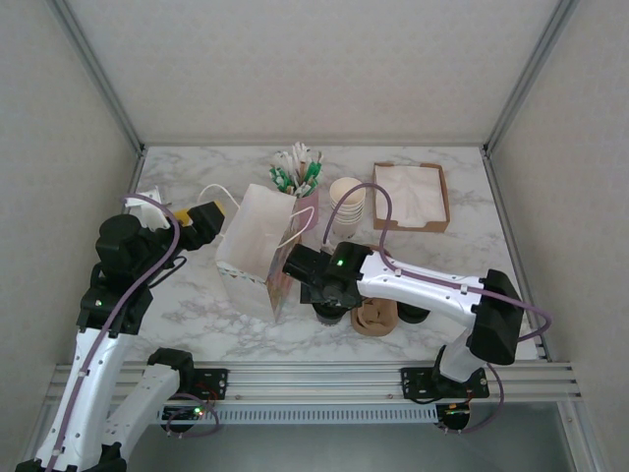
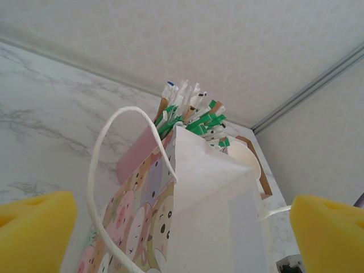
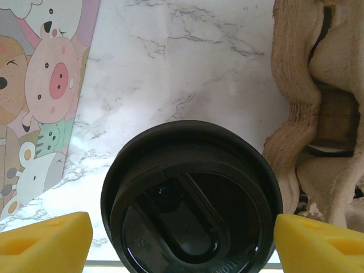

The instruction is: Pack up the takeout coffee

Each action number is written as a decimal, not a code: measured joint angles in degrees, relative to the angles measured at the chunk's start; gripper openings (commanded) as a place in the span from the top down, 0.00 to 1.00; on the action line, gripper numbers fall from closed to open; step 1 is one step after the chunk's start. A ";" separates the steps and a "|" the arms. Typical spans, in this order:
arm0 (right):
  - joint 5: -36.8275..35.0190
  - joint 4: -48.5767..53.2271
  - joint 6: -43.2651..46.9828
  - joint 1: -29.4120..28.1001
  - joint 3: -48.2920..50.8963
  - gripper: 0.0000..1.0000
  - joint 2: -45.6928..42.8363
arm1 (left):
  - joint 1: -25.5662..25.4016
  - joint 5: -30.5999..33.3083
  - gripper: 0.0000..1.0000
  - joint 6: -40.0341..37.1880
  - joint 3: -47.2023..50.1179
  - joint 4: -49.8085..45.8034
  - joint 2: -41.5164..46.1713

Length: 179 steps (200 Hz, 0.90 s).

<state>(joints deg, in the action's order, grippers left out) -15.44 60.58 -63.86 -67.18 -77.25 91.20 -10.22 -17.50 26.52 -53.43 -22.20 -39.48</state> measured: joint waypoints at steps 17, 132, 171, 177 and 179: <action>-0.02 0.07 -0.11 0.00 0.02 0.22 0.33 | 0.00 0.00 0.04 0.00 -0.02 0.00 0.00; -0.28 -0.87 -0.24 -0.02 1.51 0.32 0.02 | 0.00 0.00 0.04 0.00 0.00 0.00 0.00; -1.29 -1.60 -0.31 -0.72 2.58 0.32 0.09 | 0.00 0.00 0.04 0.00 -0.02 0.00 0.00; -1.44 -1.62 -0.33 -0.83 2.75 0.32 0.13 | 0.00 0.00 0.04 0.00 -0.02 0.00 0.00; -1.51 -1.64 -0.35 -0.87 2.82 0.32 0.15 | 0.00 0.00 0.04 0.00 0.00 0.00 0.00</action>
<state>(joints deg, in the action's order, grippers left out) -16.95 58.94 -64.20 -68.05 -74.43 91.35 -10.22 -17.50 26.52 -53.43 -22.20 -39.48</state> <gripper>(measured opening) 0.684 0.960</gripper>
